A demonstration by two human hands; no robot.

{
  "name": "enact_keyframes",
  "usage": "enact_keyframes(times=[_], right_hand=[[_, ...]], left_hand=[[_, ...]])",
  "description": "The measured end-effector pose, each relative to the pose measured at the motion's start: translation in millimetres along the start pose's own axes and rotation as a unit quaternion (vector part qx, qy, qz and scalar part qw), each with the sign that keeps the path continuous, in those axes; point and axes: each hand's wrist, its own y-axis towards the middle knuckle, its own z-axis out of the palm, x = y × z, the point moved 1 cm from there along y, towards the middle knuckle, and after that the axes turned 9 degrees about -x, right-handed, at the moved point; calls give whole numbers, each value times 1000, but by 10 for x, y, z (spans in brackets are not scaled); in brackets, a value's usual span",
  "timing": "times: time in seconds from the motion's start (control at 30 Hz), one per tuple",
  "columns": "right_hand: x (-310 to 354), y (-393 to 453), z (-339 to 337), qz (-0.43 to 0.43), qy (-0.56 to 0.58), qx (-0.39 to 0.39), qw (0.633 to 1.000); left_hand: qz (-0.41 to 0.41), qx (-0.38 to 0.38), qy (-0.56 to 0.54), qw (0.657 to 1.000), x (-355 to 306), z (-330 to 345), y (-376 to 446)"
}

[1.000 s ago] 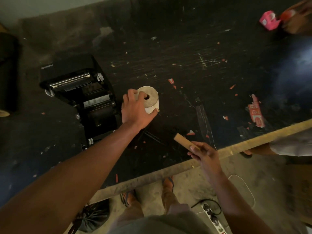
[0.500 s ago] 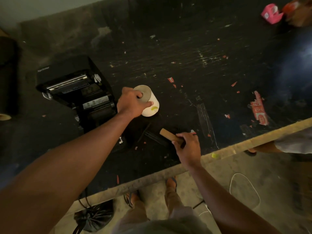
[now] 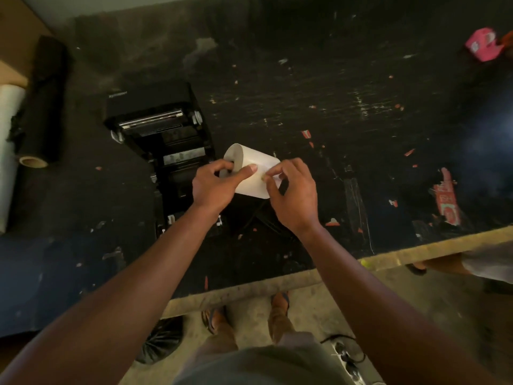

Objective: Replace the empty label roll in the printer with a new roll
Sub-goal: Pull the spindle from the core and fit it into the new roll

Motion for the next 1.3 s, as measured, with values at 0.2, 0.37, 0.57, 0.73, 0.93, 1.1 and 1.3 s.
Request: enact_keyframes(times=[0.2,0.37,0.57,0.73,0.93,1.1,1.3], right_hand=[[-376,-371,-184,100,-20,23,995],[-865,-539,-149,179,-154,148,960],[-980,-553,20,159,-205,132,957],[-811,-397,116,96,-222,114,964],[-349,7,608,-202,-299,400,843],[-273,225,898,-179,-334,507,774],[-288,518,511,-20,-209,309,928]], left_hand=[[-33,-29,-75,996,198,-226,-162],[-48,-22,-126,991,385,-521,-287],[-83,4,-185,979,537,-820,-485],[-141,21,-268,953,701,-1004,-634],[-190,24,-325,926,842,-1174,-759],[-235,47,-404,883,973,-1274,-836],[-257,56,-506,821,1139,-1321,-830]])
